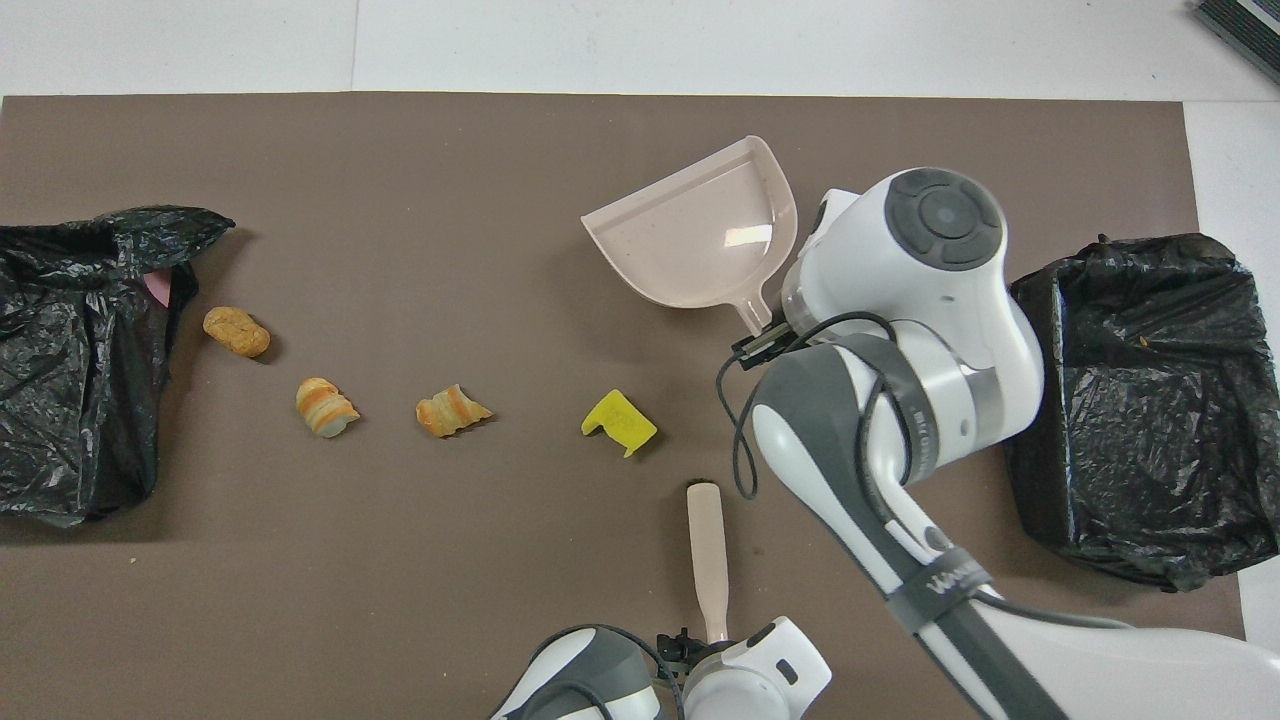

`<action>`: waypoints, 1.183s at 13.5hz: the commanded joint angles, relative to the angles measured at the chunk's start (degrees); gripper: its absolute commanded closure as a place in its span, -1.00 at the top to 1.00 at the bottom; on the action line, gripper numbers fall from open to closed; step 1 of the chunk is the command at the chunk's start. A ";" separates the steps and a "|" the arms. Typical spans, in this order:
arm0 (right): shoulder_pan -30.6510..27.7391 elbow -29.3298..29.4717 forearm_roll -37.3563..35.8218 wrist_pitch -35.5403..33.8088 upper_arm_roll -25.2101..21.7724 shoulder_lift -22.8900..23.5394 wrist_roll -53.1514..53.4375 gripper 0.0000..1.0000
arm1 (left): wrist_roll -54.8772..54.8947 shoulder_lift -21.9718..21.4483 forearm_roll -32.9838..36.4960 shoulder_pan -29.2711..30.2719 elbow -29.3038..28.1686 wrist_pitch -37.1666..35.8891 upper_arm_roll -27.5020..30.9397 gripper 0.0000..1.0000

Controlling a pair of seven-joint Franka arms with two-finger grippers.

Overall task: Sweep and dump trash in bin
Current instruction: 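Lift the dustpan with the right gripper while the left gripper lifts the brush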

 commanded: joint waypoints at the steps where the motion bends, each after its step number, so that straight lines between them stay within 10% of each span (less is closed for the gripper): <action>1: -4.82 -0.79 -0.59 -5.34 0.36 -3.07 -13.17 -1.00 | -1.69 -0.60 1.44 -1.13 0.77 -2.82 0.85 0.23; 4: -9.66 -0.79 -5.22 -8.96 0.36 -3.95 -31.54 -1.00 | -1.69 -1.48 1.44 -1.66 0.59 -4.23 0.85 -0.99; 16: -5.20 -10.37 -17.20 -4.67 0.71 -6.41 -52.95 -1.00 | -1.61 -12.20 2.75 14.31 1.03 -23.12 1.56 -1.00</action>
